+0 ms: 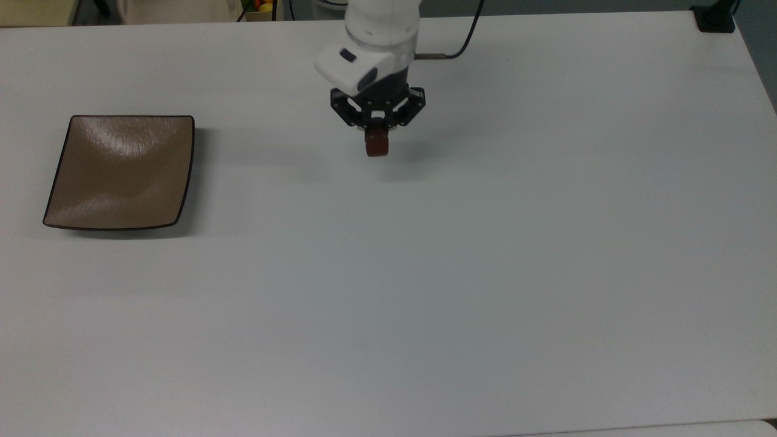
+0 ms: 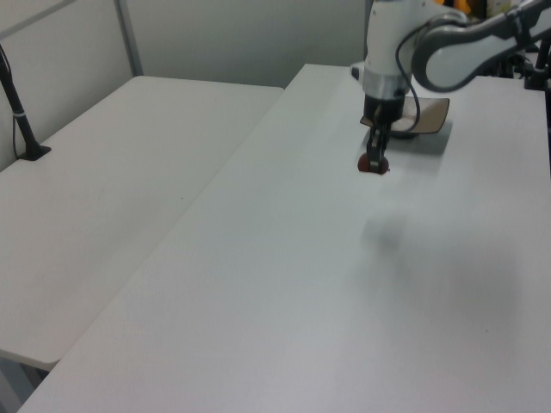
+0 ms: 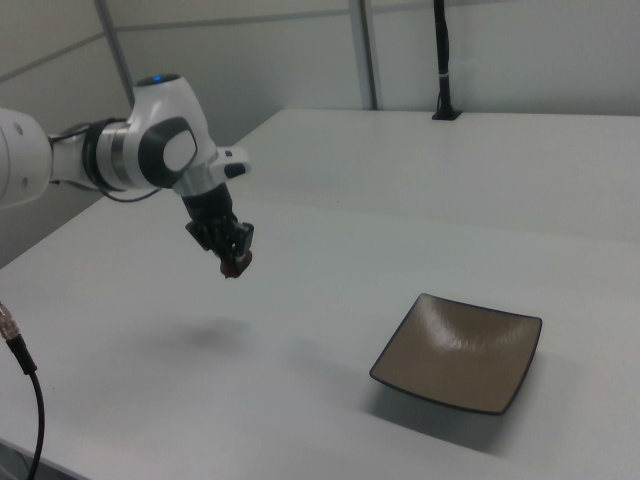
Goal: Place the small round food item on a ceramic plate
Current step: 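Carry the food item over to the brown square plate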
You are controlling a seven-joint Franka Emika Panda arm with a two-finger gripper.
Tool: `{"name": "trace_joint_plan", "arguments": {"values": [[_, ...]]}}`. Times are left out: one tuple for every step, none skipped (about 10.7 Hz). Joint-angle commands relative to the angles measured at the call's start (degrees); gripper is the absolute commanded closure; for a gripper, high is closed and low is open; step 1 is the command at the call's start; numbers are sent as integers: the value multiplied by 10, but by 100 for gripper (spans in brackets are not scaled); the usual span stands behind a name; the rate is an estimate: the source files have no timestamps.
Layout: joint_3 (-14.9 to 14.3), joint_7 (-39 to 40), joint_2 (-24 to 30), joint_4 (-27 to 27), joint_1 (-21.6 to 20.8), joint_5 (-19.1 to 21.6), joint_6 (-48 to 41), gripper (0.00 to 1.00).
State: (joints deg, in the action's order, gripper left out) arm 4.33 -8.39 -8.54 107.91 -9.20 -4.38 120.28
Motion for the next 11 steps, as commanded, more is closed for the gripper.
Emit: {"name": "trace_joint_plan", "arguments": {"values": [[-7, -10, 5, -78, 17, 15, -87, 75], [-7, -7, 5, -105, 32, 36, -111, 75], [-8, 2, 5, -126, 45, 53, -124, 75], [-19, 5, 5, -147, 50, 59, -139, 74], [-34, 12, 3, -168, 50, 67, -157, 73], [-45, 35, 3, -182, 52, 79, -165, 73], [-54, 53, 3, -195, 58, 93, -178, 73], [-61, 71, 4, -203, 59, 99, -187, 73], [-62, 93, 3, -204, 67, 98, -189, 73], [-62, 113, 1, -203, 74, 97, -189, 73], [-62, 135, -1, -204, 87, 93, -189, 72]]}}
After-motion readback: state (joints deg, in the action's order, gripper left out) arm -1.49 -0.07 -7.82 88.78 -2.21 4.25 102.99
